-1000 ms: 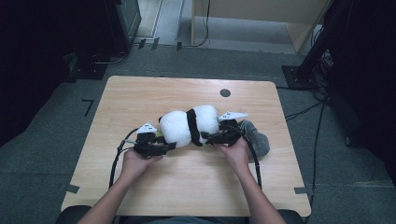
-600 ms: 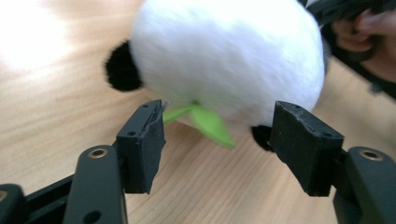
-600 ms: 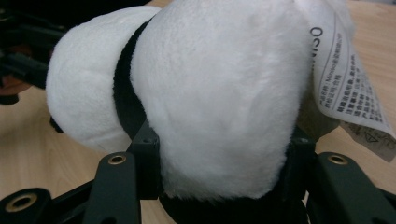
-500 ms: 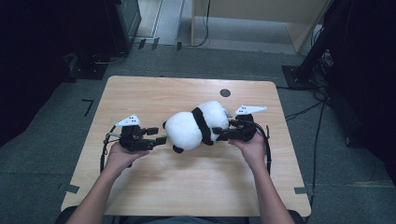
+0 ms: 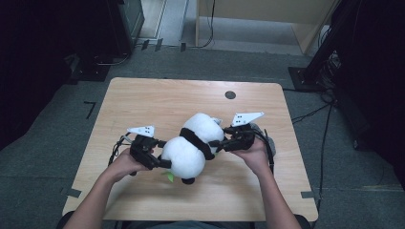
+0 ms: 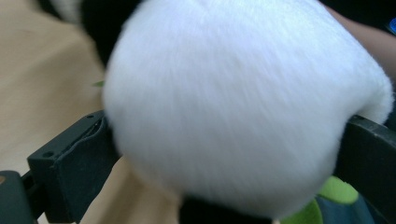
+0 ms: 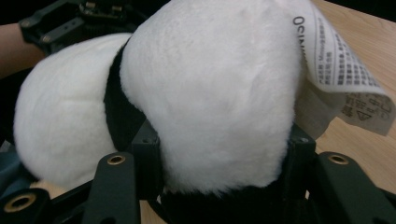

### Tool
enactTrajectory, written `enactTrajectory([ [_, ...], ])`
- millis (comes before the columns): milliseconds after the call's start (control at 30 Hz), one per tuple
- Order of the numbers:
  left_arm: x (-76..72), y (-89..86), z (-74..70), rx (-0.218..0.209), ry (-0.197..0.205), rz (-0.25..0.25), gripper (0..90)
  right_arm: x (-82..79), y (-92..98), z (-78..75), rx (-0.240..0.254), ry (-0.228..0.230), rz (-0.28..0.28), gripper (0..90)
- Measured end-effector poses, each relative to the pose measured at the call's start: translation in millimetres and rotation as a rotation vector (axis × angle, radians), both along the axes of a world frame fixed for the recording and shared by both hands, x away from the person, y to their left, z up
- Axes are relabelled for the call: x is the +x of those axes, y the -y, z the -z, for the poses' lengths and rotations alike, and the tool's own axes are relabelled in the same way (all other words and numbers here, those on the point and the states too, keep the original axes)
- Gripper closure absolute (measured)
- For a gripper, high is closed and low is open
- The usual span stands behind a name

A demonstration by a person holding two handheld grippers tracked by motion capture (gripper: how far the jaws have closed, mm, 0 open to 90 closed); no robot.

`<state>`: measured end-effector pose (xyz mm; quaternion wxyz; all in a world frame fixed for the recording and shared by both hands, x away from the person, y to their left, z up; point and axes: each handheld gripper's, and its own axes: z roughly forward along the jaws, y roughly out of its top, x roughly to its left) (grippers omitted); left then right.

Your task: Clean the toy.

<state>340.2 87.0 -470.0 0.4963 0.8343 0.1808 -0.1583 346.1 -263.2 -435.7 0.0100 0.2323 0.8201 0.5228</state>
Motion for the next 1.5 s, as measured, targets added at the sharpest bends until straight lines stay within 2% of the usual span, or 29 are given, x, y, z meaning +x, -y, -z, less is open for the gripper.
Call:
enactTrajectory([
  [100, -5.8, 11.3, 5.8, 0.090, 0.043, 0.030, 1.0, -1.1, -4.9, -0.6, -0.014, 0.016, 0.001, 47.2],
  [167, -7.6, 15.2, 8.5, 0.140, 0.072, 0.044, 7.0, -2.8, -8.1, -0.6, -0.044, 0.041, 0.003, 47.3],
  [200, -7.6, 15.2, 8.5, 0.140, 0.072, 0.044, 11.5, -2.8, -8.1, -0.6, -0.044, 0.041, 0.003, 47.3],
  [233, -8.4, 17.8, 10.0, 0.164, 0.087, 0.057, 14.8, -3.5, -10.7, 0.6, -0.064, 0.051, 0.002, 47.2],
  [300, -7.0, 19.7, 10.1, 0.175, 0.064, 0.055, 21.4, -2.8, -11.2, 1.1, -0.071, 0.052, 0.005, 47.1],
  [333, -6.7, 19.7, 9.2, 0.180, 0.069, 0.048, 24.4, -1.9, -11.0, 1.3, -0.072, 0.047, 0.010, 47.1],
  [400, -6.3, 18.7, 6.5, 0.175, 0.069, 0.025, 36.5, -1.3, -9.5, 1.3, -0.071, 0.053, 0.022, 45.9],
  [467, -5.9, 18.3, 3.6, 0.166, 0.066, 0.007, 42.6, -0.2, -7.3, 0.6, -0.060, 0.050, 0.029, 43.8],
  [500, -6.6, 18.7, 1.5, 0.159, 0.086, -0.003, 44.9, 0.4, -5.8, -0.1, -0.059, 0.051, 0.033, 39.9],
  [600, -6.2, 19.4, -3.6, 0.143, 0.082, -0.021, 50.6, 4.1, 1.5, 0.3, -0.042, 0.042, 0.066, 30.0],
  [667, -5.0, 18.3, -7.0, 0.137, 0.088, -0.035, 52.2, 4.2, 6.8, 0.9, -0.042, 0.056, 0.097, 24.9],
  [733, -3.8, 15.4, -10.3, 0.128, 0.092, -0.048, 52.8, 5.2, 11.2, 1.8, -0.044, 0.049, 0.114, 22.6],
  [800, -2.6, 10.7, -14.2, 0.131, 0.103, -0.080, 53.6, 5.5, 16.6, 2.2, -0.049, 0.036, 0.158, 22.4],
  [833, -1.1, 7.4, -15.1, 0.126, 0.100, -0.113, 53.7, 5.4, 18.9, 2.1, -0.058, 0.044, 0.207, 22.4],
  [900, 2.3, 0.4, -16.5, 0.105, 0.096, -0.171, 53.8, 6.2, 24.3, 2.0, -0.115, 0.047, 0.274, 22.8],
  [967, 5.6, -5.1, -18.4, 0.085, 0.097, -0.220, 53.6, 8.2, 32.0, 3.7, -0.140, 0.008, 0.339, 26.4],
  [1033, 7.7, -7.5, -19.9, 0.088, 0.112, -0.268, 53.1, 8.3, 41.7, 5.3, -0.127, -0.012, 0.382, 26.6],
  [1133, 12.9, -9.3, -18.2, 0.087, 0.092, -0.328, 52.4, 5.6, 55.5, 5.4, -0.136, -0.015, 0.449, 26.7],
  [1233, 17.1, -9.3, -16.6, 0.085, 0.083, -0.350, 52.0, 0.2, 70.4, 7.3, -0.144, -0.013, 0.508, 26.6],
  [1300, 22.5, -8.5, -16.0, 0.082, 0.081, -0.376, 51.6, -2.3, 77.5, 9.4, -0.146, -0.020, 0.524, 26.5],
  [1367, 25.5, -8.2, -15.8, 0.073, 0.082, -0.398, 51.2, -5.7, 84.6, 12.1, -0.178, -0.016, 0.561, 25.4],
  [1500, 31.7, -9.9, -16.0, 0.065, 0.066, -0.430, 50.9, -8.9, 98.0, 17.3, -0.195, -0.035, 0.610, 25.4],
])
